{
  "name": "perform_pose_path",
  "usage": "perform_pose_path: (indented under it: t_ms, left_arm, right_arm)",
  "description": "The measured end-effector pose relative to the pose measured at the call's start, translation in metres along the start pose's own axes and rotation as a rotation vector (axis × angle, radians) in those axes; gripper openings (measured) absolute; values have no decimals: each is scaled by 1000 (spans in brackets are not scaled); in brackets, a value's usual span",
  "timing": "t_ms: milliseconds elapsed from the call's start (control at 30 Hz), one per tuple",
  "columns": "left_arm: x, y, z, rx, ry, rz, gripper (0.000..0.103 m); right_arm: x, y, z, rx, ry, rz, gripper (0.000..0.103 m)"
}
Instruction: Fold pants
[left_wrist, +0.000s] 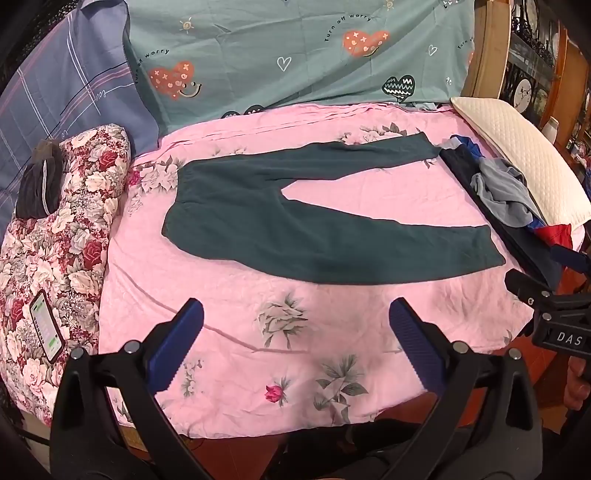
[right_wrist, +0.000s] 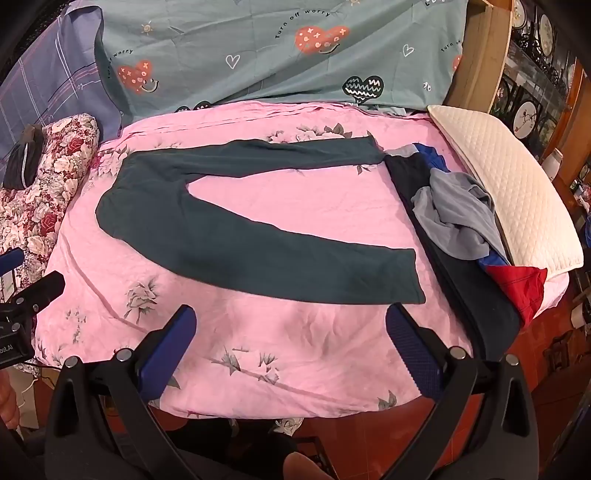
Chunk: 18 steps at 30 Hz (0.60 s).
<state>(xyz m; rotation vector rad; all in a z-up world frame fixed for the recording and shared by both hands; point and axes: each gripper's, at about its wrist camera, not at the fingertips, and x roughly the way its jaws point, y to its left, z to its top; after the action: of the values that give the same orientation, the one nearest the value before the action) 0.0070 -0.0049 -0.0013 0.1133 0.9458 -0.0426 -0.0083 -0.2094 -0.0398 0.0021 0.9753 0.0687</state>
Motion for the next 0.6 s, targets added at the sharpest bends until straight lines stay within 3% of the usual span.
perform_pose_path:
  t_ms: [600]
  left_arm:
    - [6,1,3,3,5,-5,101]
  right_arm:
    - [8,3,0,1,7,-11,102]
